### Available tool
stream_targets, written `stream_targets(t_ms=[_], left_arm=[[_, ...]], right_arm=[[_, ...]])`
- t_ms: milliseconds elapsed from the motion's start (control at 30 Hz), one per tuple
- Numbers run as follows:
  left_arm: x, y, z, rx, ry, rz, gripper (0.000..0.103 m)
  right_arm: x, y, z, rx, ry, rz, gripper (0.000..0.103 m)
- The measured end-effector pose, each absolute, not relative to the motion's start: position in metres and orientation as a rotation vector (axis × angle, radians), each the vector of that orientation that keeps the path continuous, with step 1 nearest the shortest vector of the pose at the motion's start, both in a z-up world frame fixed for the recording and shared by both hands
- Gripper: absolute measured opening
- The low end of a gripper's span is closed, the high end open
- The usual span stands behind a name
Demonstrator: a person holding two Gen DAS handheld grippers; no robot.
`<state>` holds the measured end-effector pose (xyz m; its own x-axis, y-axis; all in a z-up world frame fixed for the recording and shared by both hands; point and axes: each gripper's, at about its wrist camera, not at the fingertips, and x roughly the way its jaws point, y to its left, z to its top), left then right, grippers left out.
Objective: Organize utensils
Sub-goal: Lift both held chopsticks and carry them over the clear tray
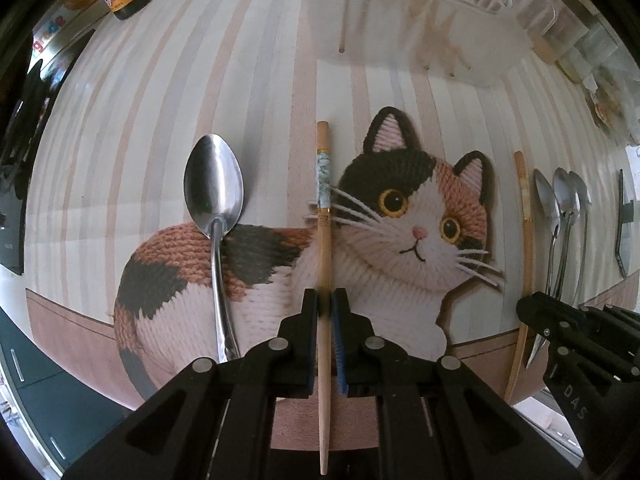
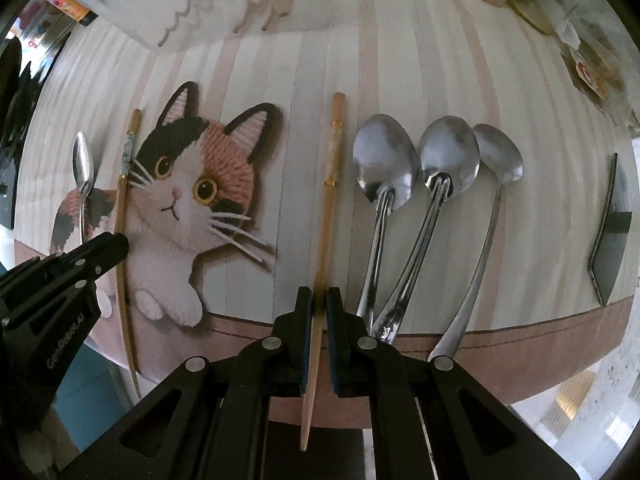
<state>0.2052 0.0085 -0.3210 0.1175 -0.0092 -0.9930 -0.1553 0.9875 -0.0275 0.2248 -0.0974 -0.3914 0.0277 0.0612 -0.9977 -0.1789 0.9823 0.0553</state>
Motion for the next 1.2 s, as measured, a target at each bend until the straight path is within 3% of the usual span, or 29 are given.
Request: stream_targets(t_ms=[367,833,1200], left_arm=[[0.203,0.009,-0.317,-0.125,1.431,0.119,0.004],[0.197,0.025,-0.163,-0.13,1.101,0.131,0.004],[0.254,0.028,-0.095,-0.176,0.981,0.076,0.004]], right_arm=[[0.224,-0.114,-0.375,-0.087,1.502,0.175,0.007],[0.224,-0.128,-0.245,0.024,1.265,0.317,0.007],[0.289,-0.134,-0.151,0.129,1.098,0.362,0.007]])
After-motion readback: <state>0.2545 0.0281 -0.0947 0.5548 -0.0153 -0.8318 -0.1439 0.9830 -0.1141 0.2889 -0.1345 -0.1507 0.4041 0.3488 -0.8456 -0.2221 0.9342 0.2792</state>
